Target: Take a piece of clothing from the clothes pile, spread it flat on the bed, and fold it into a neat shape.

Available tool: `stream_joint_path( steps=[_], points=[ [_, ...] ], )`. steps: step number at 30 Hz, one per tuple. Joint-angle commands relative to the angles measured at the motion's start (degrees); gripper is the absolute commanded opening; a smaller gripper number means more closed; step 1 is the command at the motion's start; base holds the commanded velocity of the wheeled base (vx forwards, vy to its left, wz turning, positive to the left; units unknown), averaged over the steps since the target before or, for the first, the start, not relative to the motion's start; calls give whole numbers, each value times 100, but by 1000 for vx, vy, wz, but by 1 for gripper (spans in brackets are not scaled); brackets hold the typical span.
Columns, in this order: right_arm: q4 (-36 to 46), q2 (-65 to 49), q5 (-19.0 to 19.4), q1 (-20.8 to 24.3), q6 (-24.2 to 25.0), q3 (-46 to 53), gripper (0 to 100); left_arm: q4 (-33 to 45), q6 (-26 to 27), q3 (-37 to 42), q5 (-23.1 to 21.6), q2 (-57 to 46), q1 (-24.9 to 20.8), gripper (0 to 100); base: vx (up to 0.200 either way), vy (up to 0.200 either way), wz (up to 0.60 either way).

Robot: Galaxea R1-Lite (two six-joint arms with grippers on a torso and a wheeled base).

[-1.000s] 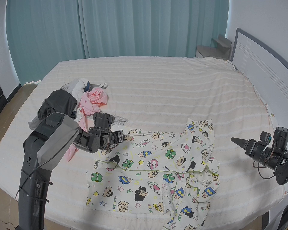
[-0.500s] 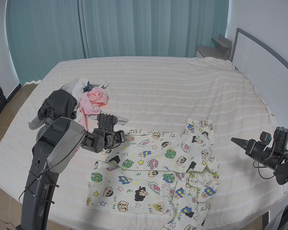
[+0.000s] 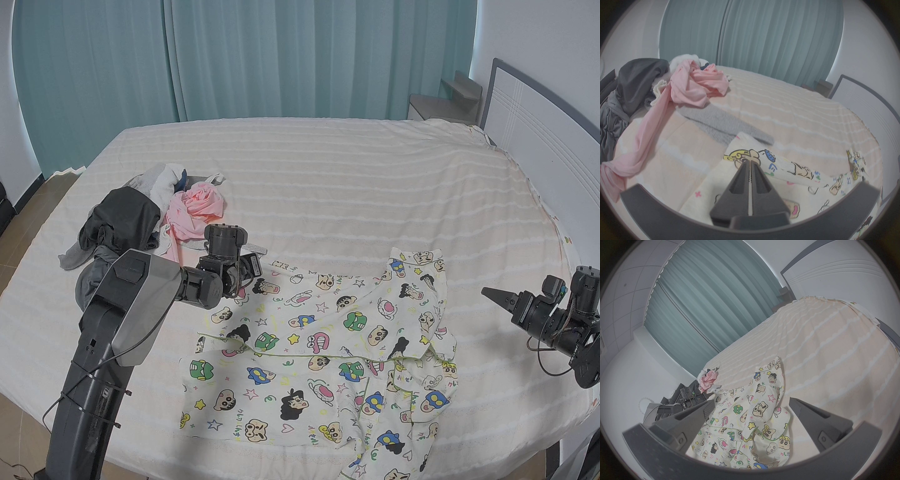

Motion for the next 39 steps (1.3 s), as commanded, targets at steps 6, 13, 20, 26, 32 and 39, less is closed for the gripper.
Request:
stream_joint_path(
  steps=[6,13,20,26,32,39],
  points=[
    [-59,13,4,5,-16,63,100,491,-84,-274,309,730,109,0,0,0,0],
    [-50,21,4,5,-16,72,100,834,-243,-274,371,475,205,0,0,0,0],
    [-59,4,4,5,10,72,100,1036,-893,-274,-25,-712,179,0,0,0,0],
    [-59,-5,4,5,19,72,100,1053,-849,-274,-122,-1318,161,0,0,0,0],
    [-59,-49,4,5,19,72,100,939,-805,-65,-429,-2505,179,0,0,0,0],
    [-50,-269,206,-21,10,80,100,-1302,188,4523,-1572,-4227,214,0,0,0,0]
  ],
)
